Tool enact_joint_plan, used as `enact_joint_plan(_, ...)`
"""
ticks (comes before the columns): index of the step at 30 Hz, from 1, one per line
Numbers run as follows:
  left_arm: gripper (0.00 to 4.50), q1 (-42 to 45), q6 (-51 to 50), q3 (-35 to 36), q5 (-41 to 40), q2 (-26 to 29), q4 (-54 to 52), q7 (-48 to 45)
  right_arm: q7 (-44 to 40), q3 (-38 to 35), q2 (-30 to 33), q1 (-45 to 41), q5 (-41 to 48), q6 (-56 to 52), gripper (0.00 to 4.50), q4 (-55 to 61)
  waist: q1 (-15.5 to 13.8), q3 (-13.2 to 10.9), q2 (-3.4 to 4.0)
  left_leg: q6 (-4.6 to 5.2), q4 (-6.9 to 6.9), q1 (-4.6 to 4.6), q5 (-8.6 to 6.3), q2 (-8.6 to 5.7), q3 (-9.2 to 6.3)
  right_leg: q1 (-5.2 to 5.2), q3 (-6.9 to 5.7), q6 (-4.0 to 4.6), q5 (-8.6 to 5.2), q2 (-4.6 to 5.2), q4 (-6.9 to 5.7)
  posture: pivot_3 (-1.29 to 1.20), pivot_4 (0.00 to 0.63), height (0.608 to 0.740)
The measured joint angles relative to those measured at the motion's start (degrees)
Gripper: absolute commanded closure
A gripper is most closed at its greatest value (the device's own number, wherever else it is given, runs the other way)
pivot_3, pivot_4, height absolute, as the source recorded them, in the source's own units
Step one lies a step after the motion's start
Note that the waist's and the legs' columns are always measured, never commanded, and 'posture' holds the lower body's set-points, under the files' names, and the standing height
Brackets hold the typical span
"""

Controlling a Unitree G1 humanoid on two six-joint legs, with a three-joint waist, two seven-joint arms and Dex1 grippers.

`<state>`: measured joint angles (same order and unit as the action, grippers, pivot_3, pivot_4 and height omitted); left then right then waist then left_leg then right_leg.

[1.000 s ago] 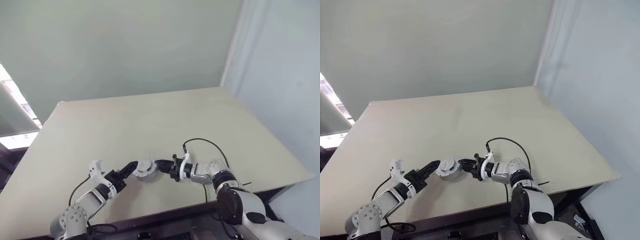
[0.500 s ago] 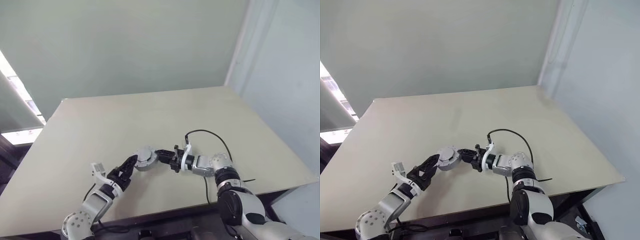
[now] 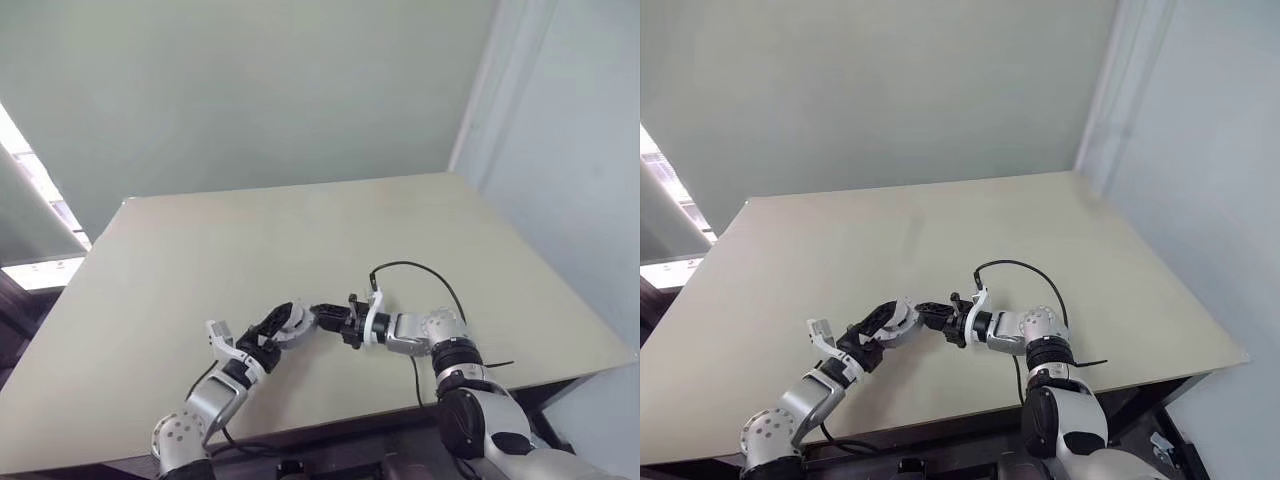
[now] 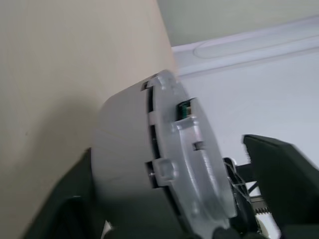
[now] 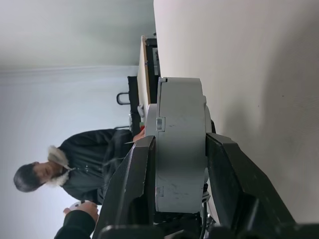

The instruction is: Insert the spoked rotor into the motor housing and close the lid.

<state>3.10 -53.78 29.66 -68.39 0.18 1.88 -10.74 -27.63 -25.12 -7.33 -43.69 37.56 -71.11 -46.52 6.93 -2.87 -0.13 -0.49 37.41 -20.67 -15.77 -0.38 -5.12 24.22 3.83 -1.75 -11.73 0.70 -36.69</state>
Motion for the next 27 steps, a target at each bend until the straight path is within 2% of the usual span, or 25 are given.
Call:
enact_joint_plan(2, 1.94, 0.0, 0.4, 0.2, -1.1, -0.3, 0.4, 0.1, 0.0, -0.1, 0.0, 0.3, 0.7, -0.1, 3.29, 0.2, 0.0, 0.0, 0.00, 0.00, 0.00, 0.00, 0.00, 0.01, -0.01, 0.00, 0.00, 0.00, 0.00, 0.00, 0.00, 0.00, 0.000, 0.740)
enact_joint_plan(3, 2.03, 0.1, 0.7, 0.3, -2.0, -0.5, 0.6, 0.3, 0.0, -0.2, 0.0, 0.5, 1.1, -0.1, 3.29, 0.5, -0.1, 0.0, 0.00, 0.00, 0.01, 0.00, 0.00, 0.01, -0.01, 0.00, 0.00, 0.00, 0.00, 0.00, -0.01, 0.00, 0.000, 0.740)
enact_joint_plan(12, 2.15, 0.0, 1.2, 0.2, -4.8, -0.7, 1.4, 1.4, 0.2, -0.1, -0.1, 1.6, 2.0, -0.5, 3.29, 2.0, -0.1, 0.0, 0.00, 0.00, 0.04, 0.00, 0.00, 0.00, 0.01, 0.00, 0.01, 0.00, 0.00, 0.00, -0.01, 0.00, 0.000, 0.740)
enact_joint_plan(16, 2.27, 0.1, 2.6, 0.2, -5.6, -1.4, 1.6, 1.6, -0.5, 2.3, -0.1, 2.4, 1.9, 0.7, 2.04, 4.1, 0.0, 0.0, -0.01, 0.00, 0.06, -0.01, 0.00, 0.00, 0.01, -0.01, 0.01, 0.00, 0.00, -0.01, -0.01, 0.00, 0.000, 0.740)
enact_joint_plan(21, 2.41, 0.1, 4.1, 0.1, -5.6, -2.5, 2.9, 2.1, -1.4, 3.6, -0.1, 3.5, 2.3, 1.3, 0.23, 5.6, -0.1, 0.0, -0.01, 0.00, 0.11, -0.03, 0.00, -0.02, 0.01, -0.02, 0.02, 0.00, 0.00, 0.00, -0.02, 0.00, 0.000, 0.740)
enact_joint_plan(22, 2.42, 0.1, 4.5, 0.1, -5.6, -2.8, 3.2, 2.1, -1.5, 3.6, -0.1, 3.6, 2.5, 1.3, 0.00, 5.7, -0.1, 0.0, -0.01, 0.00, 0.12, -0.03, 0.00, -0.02, 0.01, -0.02, 0.02, 0.00, 0.00, -0.01, -0.02, 0.00, 0.000, 0.740)
enact_joint_plan(27, 2.45, 0.3, 6.6, 0.2, -6.2, -4.2, 3.6, 2.1, -0.8, 3.4, -0.2, 3.7, 3.5, 2.1, 0.00, 5.9, -0.2, 0.0, -0.01, 0.00, 0.19, -0.04, 0.00, -0.02, 0.00, -0.02, 0.01, 0.00, 0.01, -0.01, -0.04, 0.00, 0.000, 0.740)
